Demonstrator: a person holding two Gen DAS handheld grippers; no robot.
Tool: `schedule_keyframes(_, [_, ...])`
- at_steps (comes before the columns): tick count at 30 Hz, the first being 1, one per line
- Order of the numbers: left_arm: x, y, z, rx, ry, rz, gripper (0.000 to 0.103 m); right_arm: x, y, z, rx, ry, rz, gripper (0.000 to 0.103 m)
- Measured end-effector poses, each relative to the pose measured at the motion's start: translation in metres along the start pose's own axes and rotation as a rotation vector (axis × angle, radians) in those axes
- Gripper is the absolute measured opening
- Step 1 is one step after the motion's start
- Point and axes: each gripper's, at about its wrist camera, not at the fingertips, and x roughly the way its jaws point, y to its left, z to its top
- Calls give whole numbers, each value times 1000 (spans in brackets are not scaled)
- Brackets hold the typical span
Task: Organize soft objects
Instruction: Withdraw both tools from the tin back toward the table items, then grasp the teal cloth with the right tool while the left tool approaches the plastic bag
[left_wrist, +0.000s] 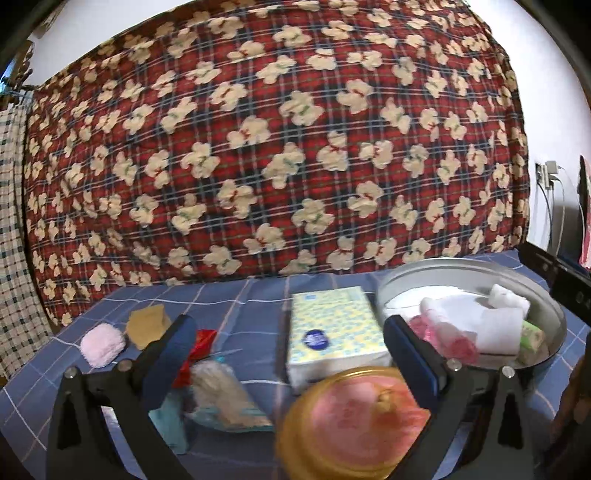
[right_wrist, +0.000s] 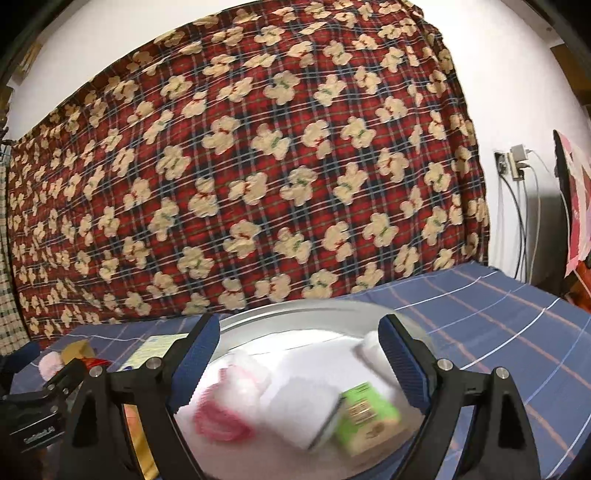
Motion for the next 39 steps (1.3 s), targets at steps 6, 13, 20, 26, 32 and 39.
schedule_keyframes(6, [1, 30, -3, -36, 15, 33, 103, -2, 39, -8, -31, 24, 71, 89])
schedule_keyframes(13, [2, 58, -7, -66, 26, 59, 103, -2, 81, -17, -43, 49, 139, 89])
schedule_keyframes(20, [4, 85, -10, -88, 36, 92, 103, -1, 112, -22, -58, 67, 178, 89])
schedule_keyframes(26, [7, 111, -12, -95, 47, 123, 103, 0, 142, -28, -86, 92, 231, 90])
schedule_keyframes(32, [17, 150, -14, -113, 77, 188, 103, 4, 178, -38, -132, 157, 317, 89])
schedule_keyframes(39, [27, 205, -19, -161, 109, 298, 103, 6, 229, -52, -243, 241, 390, 89])
